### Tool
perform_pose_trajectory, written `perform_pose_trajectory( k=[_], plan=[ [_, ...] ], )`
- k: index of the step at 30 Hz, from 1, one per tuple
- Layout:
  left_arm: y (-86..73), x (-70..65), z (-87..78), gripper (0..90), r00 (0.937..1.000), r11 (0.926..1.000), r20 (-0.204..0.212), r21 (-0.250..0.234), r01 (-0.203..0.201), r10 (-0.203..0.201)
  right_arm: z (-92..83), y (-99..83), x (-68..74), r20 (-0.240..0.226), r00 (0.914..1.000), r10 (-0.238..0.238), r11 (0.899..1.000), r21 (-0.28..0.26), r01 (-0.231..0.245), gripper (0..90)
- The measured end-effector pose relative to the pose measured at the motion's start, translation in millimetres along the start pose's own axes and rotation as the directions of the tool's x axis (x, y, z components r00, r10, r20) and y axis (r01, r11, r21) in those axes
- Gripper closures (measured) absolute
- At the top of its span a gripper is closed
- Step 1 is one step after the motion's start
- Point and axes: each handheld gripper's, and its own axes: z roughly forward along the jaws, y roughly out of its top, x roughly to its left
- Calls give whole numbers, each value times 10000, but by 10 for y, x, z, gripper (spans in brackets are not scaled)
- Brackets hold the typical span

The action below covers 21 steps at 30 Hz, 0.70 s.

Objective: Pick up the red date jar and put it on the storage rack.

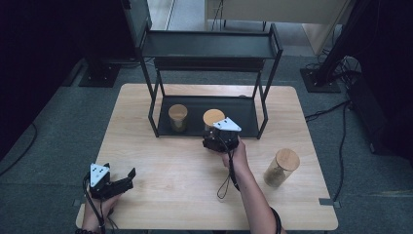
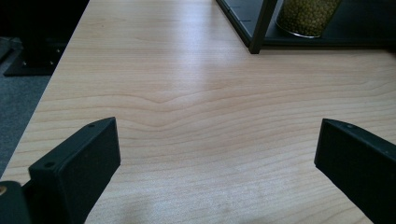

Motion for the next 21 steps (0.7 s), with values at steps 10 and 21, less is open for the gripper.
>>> perform_pose_trajectory(
  k=[10, 21],
  plan=[
    [0, -1, 1, 5, 10000, 10000, 13, 3, -5, 5, 17, 81, 3, -32, 10000, -30, 10000, -47, 30, 257],
    [0, 2, -2, 5, 10000, 10000, 20, -4, 11, -11, 114, 151, 13, -20, 10000, -36, 10000, 62, 36, 257]
  ],
)
